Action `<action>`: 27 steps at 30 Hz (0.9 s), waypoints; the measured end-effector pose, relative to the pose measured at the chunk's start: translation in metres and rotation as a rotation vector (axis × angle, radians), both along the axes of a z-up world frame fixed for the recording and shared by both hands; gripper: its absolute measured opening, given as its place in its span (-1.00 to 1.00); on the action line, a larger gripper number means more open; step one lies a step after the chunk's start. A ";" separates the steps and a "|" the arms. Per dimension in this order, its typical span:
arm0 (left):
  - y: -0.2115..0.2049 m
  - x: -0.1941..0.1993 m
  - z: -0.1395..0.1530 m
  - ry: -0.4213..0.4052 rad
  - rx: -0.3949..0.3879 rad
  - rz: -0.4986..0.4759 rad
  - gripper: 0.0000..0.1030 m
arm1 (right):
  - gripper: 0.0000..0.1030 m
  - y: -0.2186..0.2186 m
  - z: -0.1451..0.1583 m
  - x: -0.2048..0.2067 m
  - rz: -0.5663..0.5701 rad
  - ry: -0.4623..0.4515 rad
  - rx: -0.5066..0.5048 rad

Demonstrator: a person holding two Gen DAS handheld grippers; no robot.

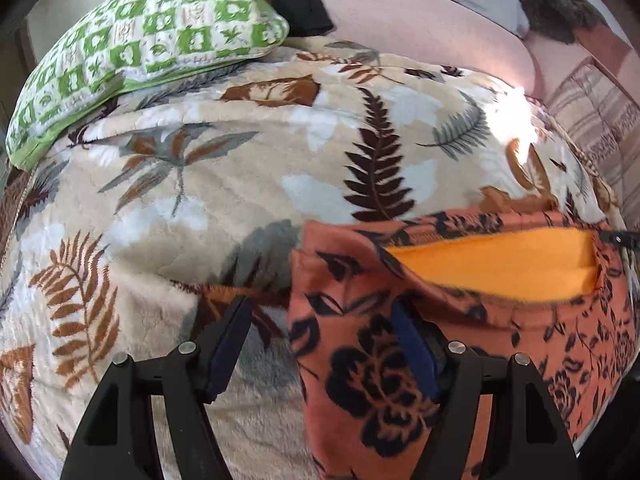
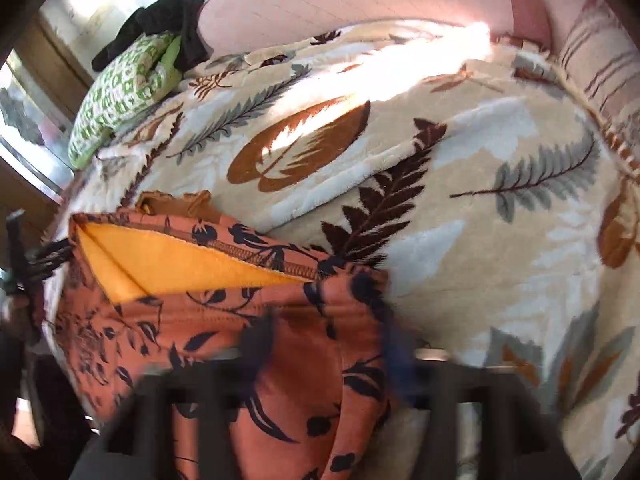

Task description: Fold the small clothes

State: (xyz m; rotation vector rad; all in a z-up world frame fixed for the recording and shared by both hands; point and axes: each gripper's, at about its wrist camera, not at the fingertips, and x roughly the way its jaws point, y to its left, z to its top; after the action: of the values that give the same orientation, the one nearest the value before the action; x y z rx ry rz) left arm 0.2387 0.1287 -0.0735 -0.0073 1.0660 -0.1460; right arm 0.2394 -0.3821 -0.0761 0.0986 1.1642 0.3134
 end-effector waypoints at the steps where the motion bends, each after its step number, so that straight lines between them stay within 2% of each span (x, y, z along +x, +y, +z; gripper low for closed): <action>1: 0.001 0.003 -0.002 0.001 -0.002 0.007 0.36 | -0.85 -0.001 0.003 -0.001 -0.013 -0.019 0.005; 4: 0.007 0.010 -0.004 -0.002 -0.050 0.017 0.24 | -0.86 -0.022 0.007 -0.006 -0.126 -0.049 0.094; 9: 0.023 0.012 -0.002 -0.004 -0.108 0.057 0.24 | -0.86 -0.035 -0.012 -0.010 -0.195 -0.026 0.121; 12: 0.019 0.017 -0.005 0.005 -0.079 0.052 0.24 | -0.85 -0.034 -0.015 -0.007 -0.208 -0.027 0.128; 14: 0.017 0.023 -0.013 0.038 -0.038 0.077 0.14 | -0.84 -0.032 -0.015 -0.006 -0.212 -0.030 0.104; 15: 0.018 0.026 -0.018 0.058 -0.042 0.099 0.14 | -0.80 -0.032 -0.017 -0.004 -0.219 -0.026 0.091; 16: 0.020 0.027 -0.019 0.055 -0.051 0.118 0.14 | -0.74 -0.034 -0.022 -0.003 -0.233 -0.004 0.077; 17: 0.020 0.027 -0.017 0.055 -0.053 0.131 0.14 | -0.50 -0.037 -0.026 -0.003 -0.256 0.024 0.061; 18: 0.019 0.024 -0.012 0.042 -0.043 0.142 0.14 | -0.08 -0.040 -0.025 -0.005 -0.289 0.024 0.039; 20: 0.017 0.014 0.002 -0.001 -0.001 0.152 0.14 | 0.52 -0.051 -0.012 -0.018 -0.376 -0.019 0.017; 23: 0.009 -0.014 0.033 -0.104 0.048 0.123 0.14 | 0.52 -0.058 0.015 -0.051 -0.433 -0.081 0.128; 25: 0.001 -0.037 0.051 -0.154 0.037 0.104 0.15 | 0.52 -0.046 0.031 -0.071 -0.378 -0.095 0.238; 27: -0.012 -0.059 0.061 -0.158 -0.001 0.081 0.21 | 0.53 -0.024 0.039 -0.087 -0.303 -0.081 0.354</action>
State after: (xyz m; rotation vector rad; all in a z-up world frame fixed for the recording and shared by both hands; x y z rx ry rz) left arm 0.1801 0.1172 -0.0129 -0.0390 0.9061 -0.0726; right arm 0.1524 -0.4064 -0.0368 0.5622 0.9867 0.2495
